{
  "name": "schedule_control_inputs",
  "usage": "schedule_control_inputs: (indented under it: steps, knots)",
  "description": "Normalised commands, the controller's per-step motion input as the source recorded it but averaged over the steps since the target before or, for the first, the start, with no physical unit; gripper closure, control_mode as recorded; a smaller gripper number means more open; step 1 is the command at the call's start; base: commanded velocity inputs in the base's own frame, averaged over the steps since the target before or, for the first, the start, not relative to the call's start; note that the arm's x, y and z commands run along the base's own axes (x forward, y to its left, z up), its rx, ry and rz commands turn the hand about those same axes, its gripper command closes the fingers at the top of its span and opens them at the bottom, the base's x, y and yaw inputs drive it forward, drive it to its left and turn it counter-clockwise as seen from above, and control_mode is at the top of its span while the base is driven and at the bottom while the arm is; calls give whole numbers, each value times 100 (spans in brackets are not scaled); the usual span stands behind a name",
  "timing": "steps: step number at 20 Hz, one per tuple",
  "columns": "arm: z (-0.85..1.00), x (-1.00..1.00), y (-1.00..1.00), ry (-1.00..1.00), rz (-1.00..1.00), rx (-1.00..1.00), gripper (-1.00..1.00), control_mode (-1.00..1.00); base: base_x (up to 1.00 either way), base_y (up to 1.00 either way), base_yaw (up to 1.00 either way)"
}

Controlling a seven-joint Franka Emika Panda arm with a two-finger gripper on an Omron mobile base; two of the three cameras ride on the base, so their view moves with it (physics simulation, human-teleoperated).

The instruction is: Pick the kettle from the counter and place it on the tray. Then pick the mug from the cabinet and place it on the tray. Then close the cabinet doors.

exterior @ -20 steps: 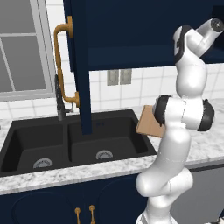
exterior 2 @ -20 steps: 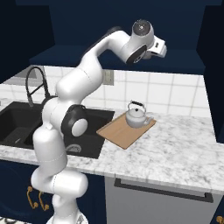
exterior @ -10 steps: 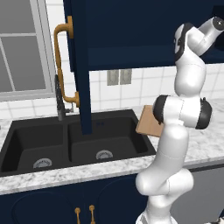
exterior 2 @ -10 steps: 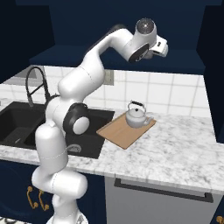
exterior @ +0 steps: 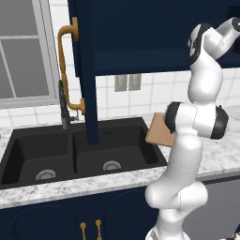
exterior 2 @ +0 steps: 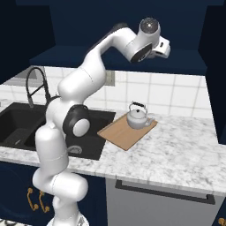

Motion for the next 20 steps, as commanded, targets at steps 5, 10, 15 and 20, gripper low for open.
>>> schedule_control_inputs:
  steps: [5, 10, 15, 20]
  knots:
    - [0, -85, 6, -5, 8, 0, 100, -100, 0, 0, 0]
    - [-14, -98, 13, -6, 14, 0, 100, -100, 0, 0, 0]
    - [-26, -93, 5, -1, 18, 0, 100, -100, 0, 0, 0]
    - [-33, -85, 12, 0, 18, -3, 100, -100, 0, 0, 0]
